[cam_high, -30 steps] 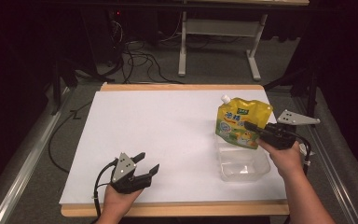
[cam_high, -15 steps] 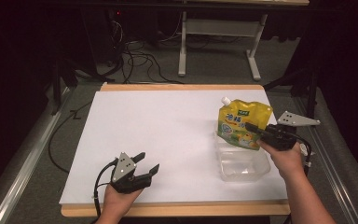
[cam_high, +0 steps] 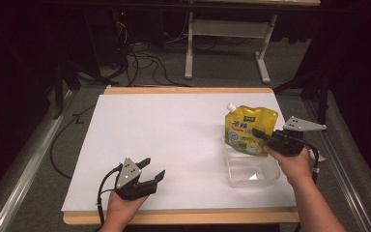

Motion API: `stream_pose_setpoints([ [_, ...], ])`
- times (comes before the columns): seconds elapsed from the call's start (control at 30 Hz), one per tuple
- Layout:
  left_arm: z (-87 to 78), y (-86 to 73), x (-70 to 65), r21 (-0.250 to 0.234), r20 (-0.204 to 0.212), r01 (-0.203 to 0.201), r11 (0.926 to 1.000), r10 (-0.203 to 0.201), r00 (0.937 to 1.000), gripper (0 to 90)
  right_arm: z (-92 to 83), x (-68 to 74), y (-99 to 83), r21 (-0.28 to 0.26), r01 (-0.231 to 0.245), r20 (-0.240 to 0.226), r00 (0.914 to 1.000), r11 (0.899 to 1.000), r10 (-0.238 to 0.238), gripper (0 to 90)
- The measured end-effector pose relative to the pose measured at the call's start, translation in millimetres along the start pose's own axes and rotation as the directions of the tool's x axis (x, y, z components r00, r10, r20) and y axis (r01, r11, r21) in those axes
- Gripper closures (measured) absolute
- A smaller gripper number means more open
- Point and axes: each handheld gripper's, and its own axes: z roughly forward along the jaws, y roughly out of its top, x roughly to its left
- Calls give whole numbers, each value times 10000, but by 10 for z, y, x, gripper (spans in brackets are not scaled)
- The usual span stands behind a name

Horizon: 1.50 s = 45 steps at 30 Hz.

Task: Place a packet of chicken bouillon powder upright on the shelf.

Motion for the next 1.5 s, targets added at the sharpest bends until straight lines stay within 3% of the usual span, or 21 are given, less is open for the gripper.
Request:
stream_pose_setpoints([
  [0.2,-1,-1,4,-8,3,16,10000,-16,10000,344,61,-21,-77,156,-191,63,9998,9997,190,893],
  [0.53,-4,0,3,9,22,12,10000,-12,10000,345,6,-50,-151,353,-336,204,9992,9988,329,847],
  [1.2,-5,-4,-10,17,77,11,10000,-11,10000,344,-37,-75,-315,223,-613,286,9978,9979,606,805],
  [1.3,-3,-4,-12,14,82,12,10000,-12,10000,343,-34,-73,-309,282,-613,346,9976,9977,603,783],
  [1.5,-5,-3,-12,15,87,4,10000,-4,10000,343,-18,-72,-286,432,-692,493,9965,9967,671,622],
])
